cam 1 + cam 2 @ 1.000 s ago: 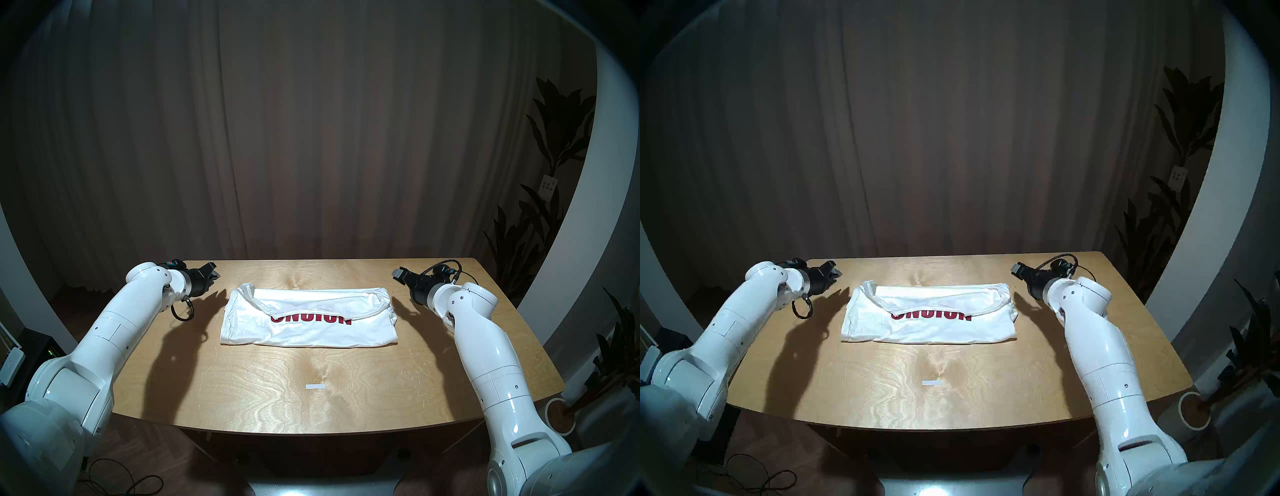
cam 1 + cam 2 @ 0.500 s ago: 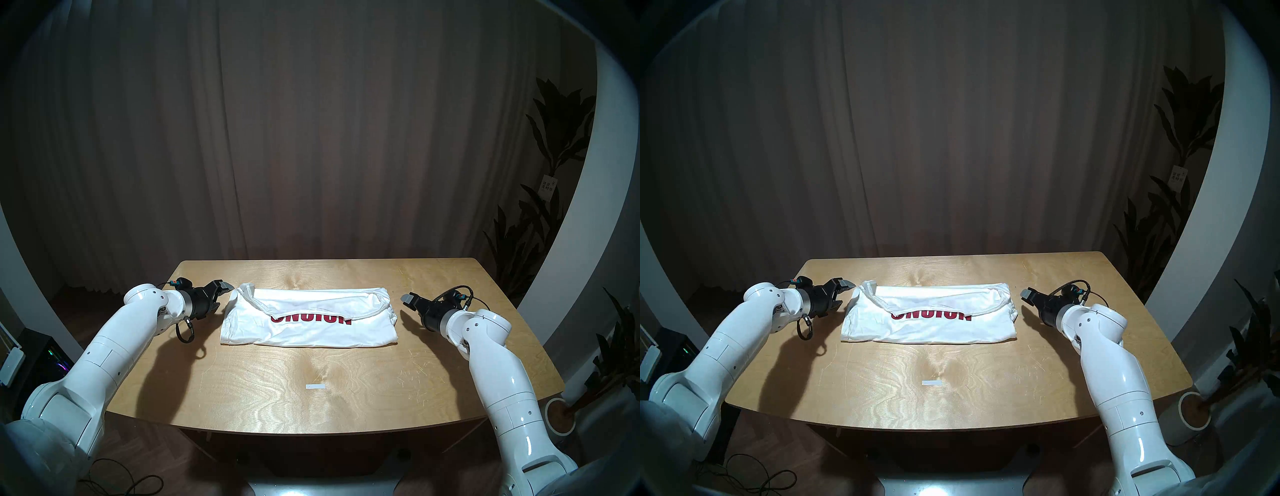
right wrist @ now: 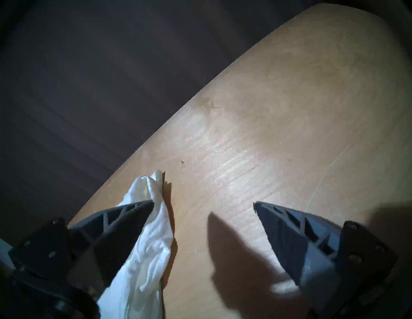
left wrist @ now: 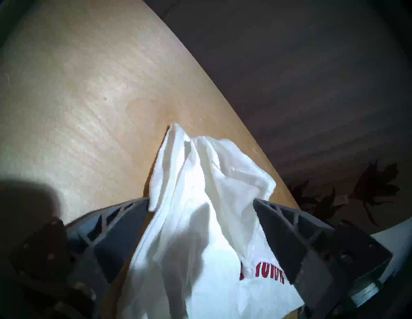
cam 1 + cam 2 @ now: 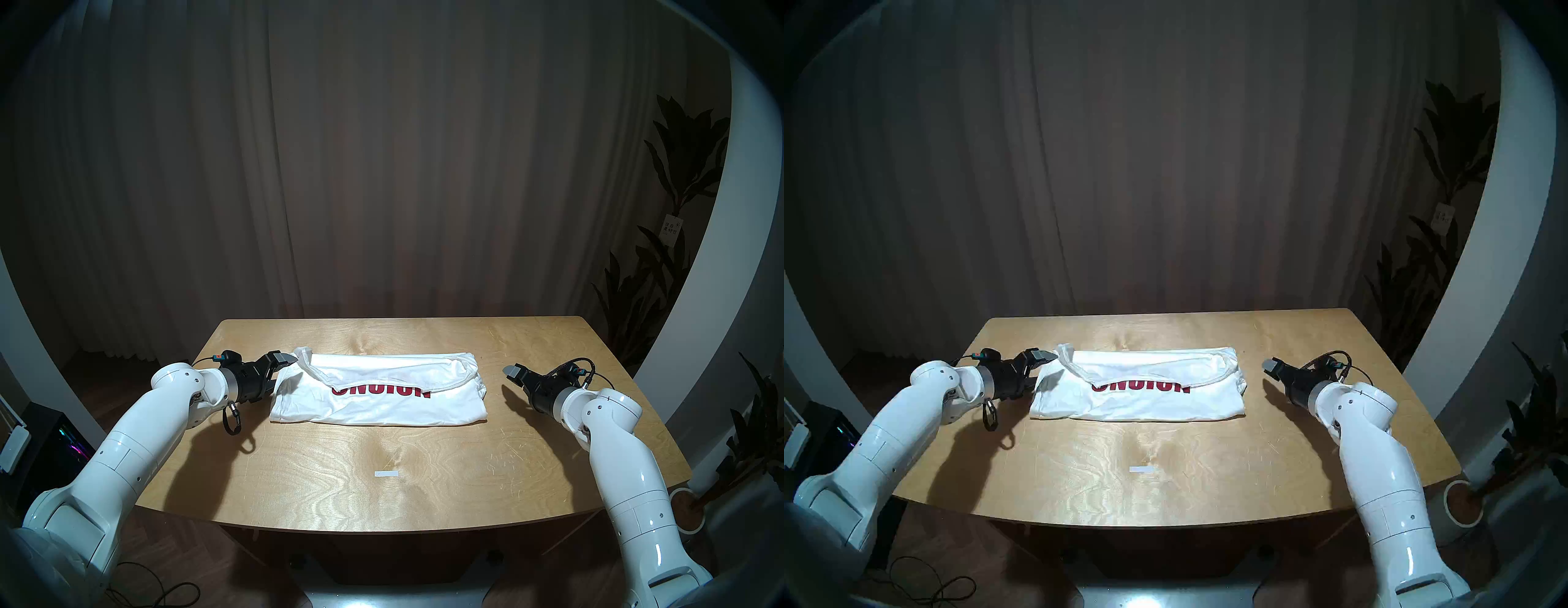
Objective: Fold the shirt by bringing both sleeves in and then folding it in half
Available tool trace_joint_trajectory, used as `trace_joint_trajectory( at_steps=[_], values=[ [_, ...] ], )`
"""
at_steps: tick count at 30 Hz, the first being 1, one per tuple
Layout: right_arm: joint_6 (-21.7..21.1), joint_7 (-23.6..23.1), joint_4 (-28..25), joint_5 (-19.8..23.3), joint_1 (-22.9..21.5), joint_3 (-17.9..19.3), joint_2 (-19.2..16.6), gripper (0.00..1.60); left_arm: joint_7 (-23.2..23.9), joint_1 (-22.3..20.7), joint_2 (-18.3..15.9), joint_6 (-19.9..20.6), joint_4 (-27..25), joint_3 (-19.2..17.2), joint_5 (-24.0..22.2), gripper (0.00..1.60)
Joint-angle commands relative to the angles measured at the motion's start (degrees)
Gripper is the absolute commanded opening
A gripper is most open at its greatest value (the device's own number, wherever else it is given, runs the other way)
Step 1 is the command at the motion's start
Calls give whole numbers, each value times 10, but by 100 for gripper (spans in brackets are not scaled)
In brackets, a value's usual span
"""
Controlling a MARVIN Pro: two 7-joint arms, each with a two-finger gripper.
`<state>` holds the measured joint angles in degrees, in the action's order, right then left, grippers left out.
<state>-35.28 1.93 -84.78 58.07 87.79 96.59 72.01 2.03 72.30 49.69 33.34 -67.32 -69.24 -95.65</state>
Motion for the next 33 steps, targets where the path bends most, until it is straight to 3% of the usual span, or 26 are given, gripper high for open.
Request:
trace_joint_trajectory(
  at_steps=[1, 15, 29, 33],
  values=[
    [1, -13, -14, 9, 4, 5, 1, 160, 20, 43, -11, -15, -29, -8, -6, 160],
    [-1, -34, -22, 26, 14, 5, 4, 160, 48, 117, -38, -52, -78, -28, -19, 160],
    [-2, -67, -40, 51, 21, 7, 15, 160, 53, 170, -72, -103, -166, -57, -13, 160],
    [-2, -77, -45, 58, 24, 10, 17, 160, 50, 175, -76, -122, -200, -66, -2, 150]
  ],
)
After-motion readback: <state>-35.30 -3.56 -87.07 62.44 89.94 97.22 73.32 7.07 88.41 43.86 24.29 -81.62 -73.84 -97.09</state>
